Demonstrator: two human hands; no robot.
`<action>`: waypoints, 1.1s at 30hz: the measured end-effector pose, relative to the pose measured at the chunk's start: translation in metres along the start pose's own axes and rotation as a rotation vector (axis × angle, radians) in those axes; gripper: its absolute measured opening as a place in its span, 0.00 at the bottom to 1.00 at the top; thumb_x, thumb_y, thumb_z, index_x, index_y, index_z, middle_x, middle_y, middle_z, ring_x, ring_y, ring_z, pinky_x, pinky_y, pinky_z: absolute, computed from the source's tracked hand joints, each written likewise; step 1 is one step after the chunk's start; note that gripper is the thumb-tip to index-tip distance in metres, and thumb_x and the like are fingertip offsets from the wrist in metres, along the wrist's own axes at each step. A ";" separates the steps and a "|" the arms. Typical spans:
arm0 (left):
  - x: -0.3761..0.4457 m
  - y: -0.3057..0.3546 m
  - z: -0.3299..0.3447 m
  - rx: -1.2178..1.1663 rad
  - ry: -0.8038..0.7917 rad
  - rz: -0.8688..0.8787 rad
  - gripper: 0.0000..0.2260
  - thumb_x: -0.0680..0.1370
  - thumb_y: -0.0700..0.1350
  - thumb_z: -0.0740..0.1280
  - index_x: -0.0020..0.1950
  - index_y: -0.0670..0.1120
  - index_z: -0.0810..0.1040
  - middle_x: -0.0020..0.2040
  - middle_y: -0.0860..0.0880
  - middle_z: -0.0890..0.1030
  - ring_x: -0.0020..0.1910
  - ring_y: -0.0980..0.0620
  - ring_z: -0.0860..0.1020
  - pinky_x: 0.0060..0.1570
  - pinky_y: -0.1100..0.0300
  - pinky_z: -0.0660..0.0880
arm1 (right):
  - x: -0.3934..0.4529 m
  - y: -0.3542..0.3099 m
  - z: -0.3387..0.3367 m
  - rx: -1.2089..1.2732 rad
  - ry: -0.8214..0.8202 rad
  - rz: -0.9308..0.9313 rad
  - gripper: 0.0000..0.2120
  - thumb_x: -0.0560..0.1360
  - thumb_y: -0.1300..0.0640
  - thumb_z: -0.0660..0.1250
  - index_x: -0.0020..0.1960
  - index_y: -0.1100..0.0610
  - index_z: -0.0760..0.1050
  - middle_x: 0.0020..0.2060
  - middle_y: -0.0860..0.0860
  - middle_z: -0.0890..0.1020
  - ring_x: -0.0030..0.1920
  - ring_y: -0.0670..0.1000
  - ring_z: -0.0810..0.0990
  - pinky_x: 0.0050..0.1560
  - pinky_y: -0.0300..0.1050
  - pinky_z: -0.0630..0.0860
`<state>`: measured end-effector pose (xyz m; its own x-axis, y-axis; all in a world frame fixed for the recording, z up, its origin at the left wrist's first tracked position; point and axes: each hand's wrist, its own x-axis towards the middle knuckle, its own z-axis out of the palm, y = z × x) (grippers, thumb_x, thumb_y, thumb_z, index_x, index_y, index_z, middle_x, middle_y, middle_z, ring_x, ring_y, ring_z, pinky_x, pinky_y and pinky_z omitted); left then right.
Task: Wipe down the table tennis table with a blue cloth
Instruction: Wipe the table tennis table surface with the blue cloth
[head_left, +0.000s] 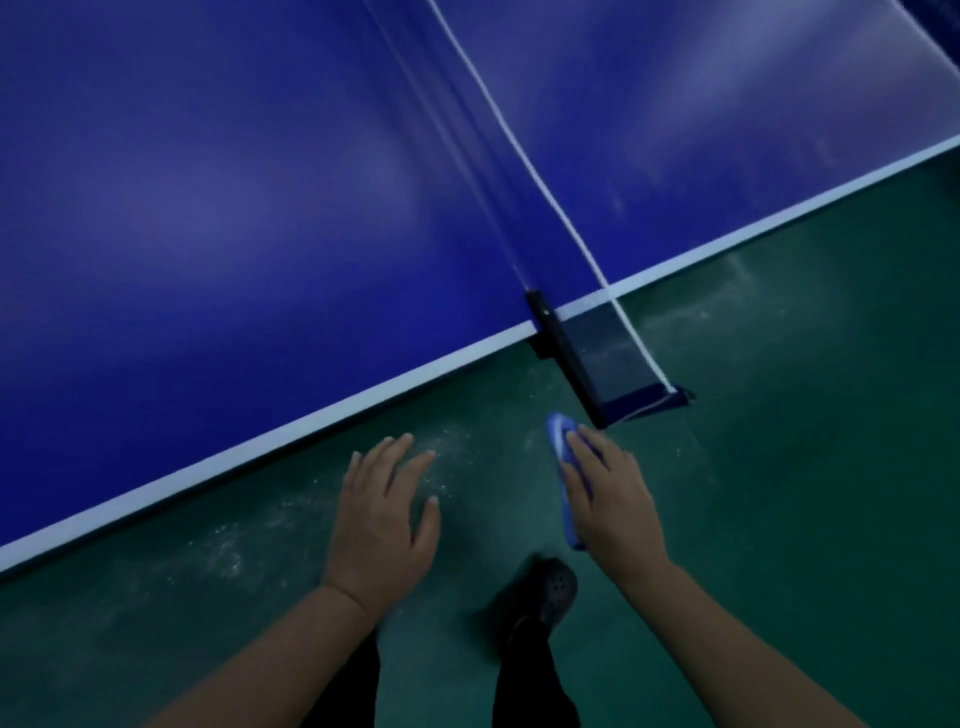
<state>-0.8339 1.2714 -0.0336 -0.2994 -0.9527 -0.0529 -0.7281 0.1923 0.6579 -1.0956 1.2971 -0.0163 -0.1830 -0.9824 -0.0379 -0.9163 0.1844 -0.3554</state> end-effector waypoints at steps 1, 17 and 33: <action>-0.002 0.019 0.010 -0.021 0.001 0.016 0.21 0.78 0.51 0.59 0.67 0.44 0.76 0.70 0.44 0.73 0.71 0.43 0.69 0.75 0.40 0.58 | -0.011 0.016 -0.010 0.010 0.007 -0.033 0.17 0.78 0.57 0.66 0.65 0.61 0.79 0.64 0.58 0.79 0.54 0.60 0.79 0.57 0.49 0.74; 0.052 0.288 0.159 -0.233 0.118 -0.083 0.20 0.78 0.50 0.61 0.66 0.42 0.78 0.68 0.47 0.75 0.68 0.47 0.72 0.67 0.45 0.70 | 0.044 0.243 -0.161 0.174 -0.072 -0.163 0.19 0.77 0.61 0.71 0.67 0.61 0.77 0.67 0.56 0.77 0.63 0.59 0.77 0.64 0.42 0.66; 0.233 0.283 0.186 -0.130 0.474 -0.408 0.22 0.75 0.51 0.58 0.63 0.40 0.79 0.66 0.41 0.76 0.69 0.39 0.71 0.72 0.38 0.60 | 0.331 0.250 -0.158 0.073 -0.169 -0.358 0.19 0.82 0.54 0.64 0.71 0.56 0.74 0.71 0.49 0.73 0.67 0.53 0.71 0.65 0.41 0.64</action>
<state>-1.2246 1.1477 0.0008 0.3132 -0.9497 -0.0005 -0.6365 -0.2103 0.7421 -1.4418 1.0227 0.0295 0.2098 -0.9764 -0.0510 -0.8829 -0.1668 -0.4389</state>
